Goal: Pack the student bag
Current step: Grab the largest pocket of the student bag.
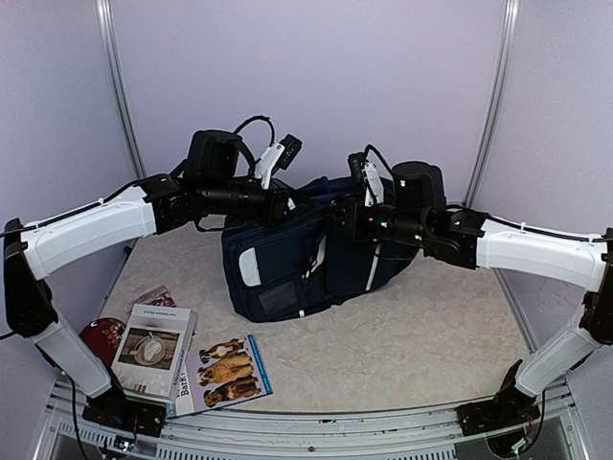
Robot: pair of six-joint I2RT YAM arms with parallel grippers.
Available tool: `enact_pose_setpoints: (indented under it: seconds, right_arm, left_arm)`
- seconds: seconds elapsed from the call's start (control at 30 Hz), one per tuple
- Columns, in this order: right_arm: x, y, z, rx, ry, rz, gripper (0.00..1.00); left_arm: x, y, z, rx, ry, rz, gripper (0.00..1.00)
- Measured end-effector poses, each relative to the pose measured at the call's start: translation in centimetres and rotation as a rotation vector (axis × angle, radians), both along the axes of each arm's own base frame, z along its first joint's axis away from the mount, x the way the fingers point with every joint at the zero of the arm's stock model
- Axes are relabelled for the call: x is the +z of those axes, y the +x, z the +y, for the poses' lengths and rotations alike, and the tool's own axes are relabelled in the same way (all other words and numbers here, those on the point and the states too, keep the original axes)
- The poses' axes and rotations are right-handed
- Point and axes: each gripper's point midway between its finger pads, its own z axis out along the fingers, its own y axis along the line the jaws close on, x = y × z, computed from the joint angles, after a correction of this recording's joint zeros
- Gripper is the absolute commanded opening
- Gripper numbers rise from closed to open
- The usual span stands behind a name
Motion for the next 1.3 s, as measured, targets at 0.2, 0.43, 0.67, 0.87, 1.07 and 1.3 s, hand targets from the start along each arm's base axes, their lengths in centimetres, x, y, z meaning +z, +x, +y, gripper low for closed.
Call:
enact_pose_setpoints:
  seconds: [0.2,0.43,0.67,0.87,1.07,1.3]
  right_arm:
    - [0.0,-0.6,-0.8,-0.006,0.023,0.011,0.02]
    - [0.4,-0.8,-1.7,-0.023,0.06,0.059,0.2]
    - [1.1,-1.0,-1.1,0.03,0.056,0.092,0.27]
    - [0.8,-0.5,-1.3,0.002,0.044,0.109,0.14]
    - [0.4,-0.2,-1.5,-0.028,0.055,0.124,0.02]
    - [0.3,-0.3,-1.6,-0.027,0.046,0.121,0.0]
  left_arm:
    - [0.0,-0.5,-0.3,-0.02,0.0,-0.006,0.0]
    - [0.0,-1.1,-0.9,-0.029,0.025,-0.055,0.0]
    - [0.1,-1.0,-1.0,-0.012,0.041,-0.091,0.0]
    - [0.0,-0.8,-0.9,0.0,0.044,-0.097,0.0]
    - [0.0,-0.7,-0.9,0.003,0.044,-0.098,0.0]
    - [-0.1,-0.7,-0.8,0.01,0.048,-0.106,0.0]
